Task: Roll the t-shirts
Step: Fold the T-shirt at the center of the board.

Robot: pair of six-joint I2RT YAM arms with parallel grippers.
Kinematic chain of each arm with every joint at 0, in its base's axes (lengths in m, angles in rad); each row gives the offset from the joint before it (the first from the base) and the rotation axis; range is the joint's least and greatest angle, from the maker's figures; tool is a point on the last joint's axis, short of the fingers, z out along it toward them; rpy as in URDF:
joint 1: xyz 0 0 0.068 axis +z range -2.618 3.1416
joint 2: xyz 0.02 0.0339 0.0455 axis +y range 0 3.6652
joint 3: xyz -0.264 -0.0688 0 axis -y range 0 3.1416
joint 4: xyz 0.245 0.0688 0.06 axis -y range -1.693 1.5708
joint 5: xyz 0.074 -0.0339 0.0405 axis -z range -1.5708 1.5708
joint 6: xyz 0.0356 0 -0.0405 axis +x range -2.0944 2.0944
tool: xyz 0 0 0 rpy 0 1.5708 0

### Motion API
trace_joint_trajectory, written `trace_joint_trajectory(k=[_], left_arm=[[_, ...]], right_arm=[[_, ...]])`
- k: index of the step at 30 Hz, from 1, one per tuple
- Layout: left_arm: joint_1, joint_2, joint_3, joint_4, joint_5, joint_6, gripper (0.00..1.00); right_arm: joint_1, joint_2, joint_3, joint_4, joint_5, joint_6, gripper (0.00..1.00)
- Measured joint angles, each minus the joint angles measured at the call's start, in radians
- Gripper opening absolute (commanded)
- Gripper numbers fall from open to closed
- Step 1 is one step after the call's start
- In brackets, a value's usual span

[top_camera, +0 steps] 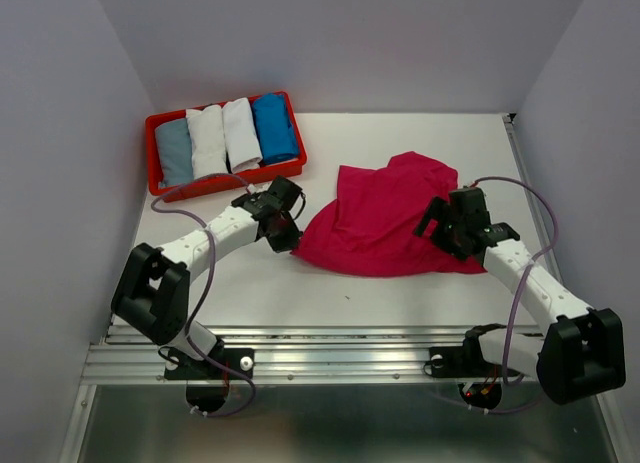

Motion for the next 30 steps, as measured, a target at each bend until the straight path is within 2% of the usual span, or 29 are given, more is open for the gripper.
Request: trace_joint_trajectory(k=[6,8,12,17,22,23,26,27,28,29,30], left_arm=[[0.072,-0.104,0.016,-0.005,-0.030,0.041,0.00],[0.114,-0.107,0.014,-0.002,-0.032,0.059,0.00],[0.172,-0.107,-0.011,0.008,-0.044,0.092,0.00],[0.249,-0.110,-0.076,0.029,-0.035,0.135,0.00],[0.272,-0.110,-0.087,0.042,-0.024,0.167,0.00],[0.272,-0.110,-0.087,0.048,-0.019,0.171,0.00],[0.272,-0.110,-0.087,0.058,-0.009,0.181,0.00],[0.272,-0.110,-0.087,0.061,-0.006,0.183,0.00],[0.272,-0.109,-0.087,0.063,-0.003,0.185,0.00],[0.272,-0.109,-0.087,0.066,-0.001,0.186,0.00],[0.272,-0.107,-0.087,0.068,0.002,0.188,0.00]], right_arm=[[0.000,0.067,0.015,-0.061,0.027,0.037,0.97],[-0.002,0.079,0.017,-0.077,0.028,0.043,0.94],[-0.014,0.074,0.020,-0.106,0.037,0.052,0.81],[-0.015,0.056,0.020,-0.130,0.077,0.053,0.77],[-0.015,0.106,0.019,-0.121,0.090,0.048,0.56],[-0.015,0.131,0.018,-0.114,0.090,0.045,0.44],[-0.015,0.177,0.015,-0.082,0.078,0.040,0.31],[-0.016,0.186,0.015,-0.071,0.072,0.036,0.22],[-0.016,0.191,0.015,-0.058,0.064,0.033,0.18],[-0.018,0.192,0.015,-0.044,0.051,0.026,0.06],[-0.018,0.193,0.016,-0.032,0.040,0.021,0.01]])
